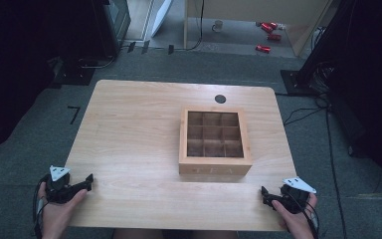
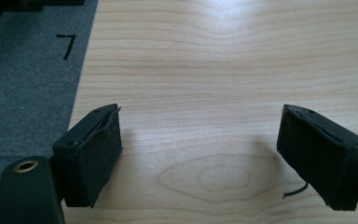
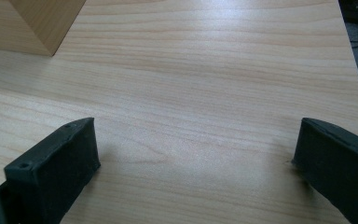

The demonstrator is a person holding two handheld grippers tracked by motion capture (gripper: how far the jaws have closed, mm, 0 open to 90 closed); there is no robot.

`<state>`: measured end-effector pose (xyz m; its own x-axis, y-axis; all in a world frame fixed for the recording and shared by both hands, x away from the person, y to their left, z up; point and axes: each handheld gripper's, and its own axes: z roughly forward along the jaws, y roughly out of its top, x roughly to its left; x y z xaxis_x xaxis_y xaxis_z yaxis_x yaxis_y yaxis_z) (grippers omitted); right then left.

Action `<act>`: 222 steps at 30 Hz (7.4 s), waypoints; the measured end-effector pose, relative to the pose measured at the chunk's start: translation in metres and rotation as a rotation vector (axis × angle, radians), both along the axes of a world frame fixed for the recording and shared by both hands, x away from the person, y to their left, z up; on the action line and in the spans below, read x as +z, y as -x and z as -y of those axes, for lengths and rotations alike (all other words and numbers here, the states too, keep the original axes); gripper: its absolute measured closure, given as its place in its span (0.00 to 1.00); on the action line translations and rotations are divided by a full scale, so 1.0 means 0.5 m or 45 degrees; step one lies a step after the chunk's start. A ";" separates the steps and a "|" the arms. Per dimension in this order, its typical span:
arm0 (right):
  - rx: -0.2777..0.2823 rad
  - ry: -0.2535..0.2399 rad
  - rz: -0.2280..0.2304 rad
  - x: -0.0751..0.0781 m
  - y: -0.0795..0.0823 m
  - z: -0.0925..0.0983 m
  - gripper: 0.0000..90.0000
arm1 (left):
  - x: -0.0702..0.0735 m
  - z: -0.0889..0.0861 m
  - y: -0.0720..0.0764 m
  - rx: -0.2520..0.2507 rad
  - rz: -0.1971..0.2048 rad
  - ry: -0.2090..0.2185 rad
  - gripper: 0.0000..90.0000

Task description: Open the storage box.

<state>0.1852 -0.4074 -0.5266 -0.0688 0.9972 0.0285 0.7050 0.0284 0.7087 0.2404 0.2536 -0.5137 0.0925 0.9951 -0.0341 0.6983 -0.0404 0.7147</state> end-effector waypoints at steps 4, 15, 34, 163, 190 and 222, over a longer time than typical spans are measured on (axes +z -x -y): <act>0.001 -0.001 0.000 0.000 0.000 0.000 0.00 | 0.008 0.006 -0.002 -0.009 0.012 0.041 0.16; -0.006 0.001 0.001 0.000 -0.004 -0.003 0.00 | 0.031 0.078 -0.018 -0.110 0.021 0.051 0.16; 0.030 0.003 0.001 0.000 -0.015 -0.008 0.00 | 0.057 0.209 -0.073 -0.273 0.064 0.098 0.17; 0.263 -0.204 0.285 0.088 -0.067 -0.150 0.49 | 0.078 0.477 -0.061 -0.932 0.061 0.379 0.68; 0.284 -0.187 0.411 0.149 -0.098 -0.158 0.48 | 0.003 0.379 -0.039 -0.662 -0.079 0.075 0.16; 0.272 -0.090 0.508 0.242 -0.156 -0.157 0.39 | -0.010 0.306 0.000 -0.484 0.008 -0.051 0.18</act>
<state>0.2631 -0.3289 -0.4057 -0.2920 0.9561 0.0254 0.3601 0.0853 0.9290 0.2406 0.1008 -0.5188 0.4557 0.8901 0.0062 0.6235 -0.3242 0.7114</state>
